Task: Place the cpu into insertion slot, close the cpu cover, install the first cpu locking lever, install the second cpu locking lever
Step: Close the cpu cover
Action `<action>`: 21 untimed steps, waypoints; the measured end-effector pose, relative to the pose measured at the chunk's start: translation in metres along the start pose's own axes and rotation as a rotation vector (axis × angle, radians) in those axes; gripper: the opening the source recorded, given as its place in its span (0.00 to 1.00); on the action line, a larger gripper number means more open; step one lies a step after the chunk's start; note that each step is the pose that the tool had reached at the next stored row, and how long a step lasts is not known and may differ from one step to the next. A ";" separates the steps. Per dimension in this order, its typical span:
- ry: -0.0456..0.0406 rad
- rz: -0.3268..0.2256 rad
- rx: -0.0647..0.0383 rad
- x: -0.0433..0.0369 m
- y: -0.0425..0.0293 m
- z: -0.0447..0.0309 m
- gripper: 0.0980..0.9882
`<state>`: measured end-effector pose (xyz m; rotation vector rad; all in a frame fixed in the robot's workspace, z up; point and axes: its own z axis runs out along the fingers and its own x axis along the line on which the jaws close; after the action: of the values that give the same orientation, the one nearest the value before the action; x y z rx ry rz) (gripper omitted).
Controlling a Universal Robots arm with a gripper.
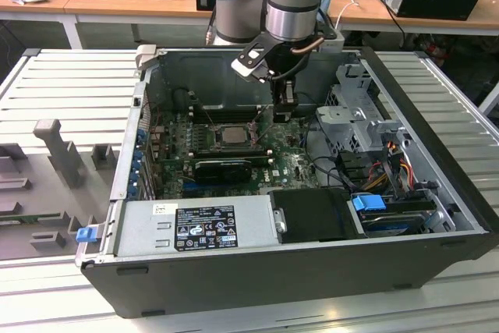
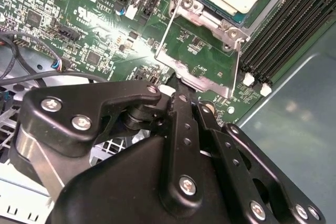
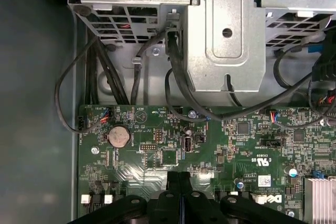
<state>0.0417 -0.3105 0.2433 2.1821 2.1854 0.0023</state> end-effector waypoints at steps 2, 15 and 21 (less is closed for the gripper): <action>0.0000 0.000 0.000 0.0000 -0.0010 0.0000 0.01; 0.0000 0.000 0.000 0.0000 -0.0069 -0.0003 0.01; 0.0000 0.000 0.000 0.0000 -0.0092 -0.0004 0.01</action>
<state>0.0325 -0.3105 0.2433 2.1822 2.1853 0.0023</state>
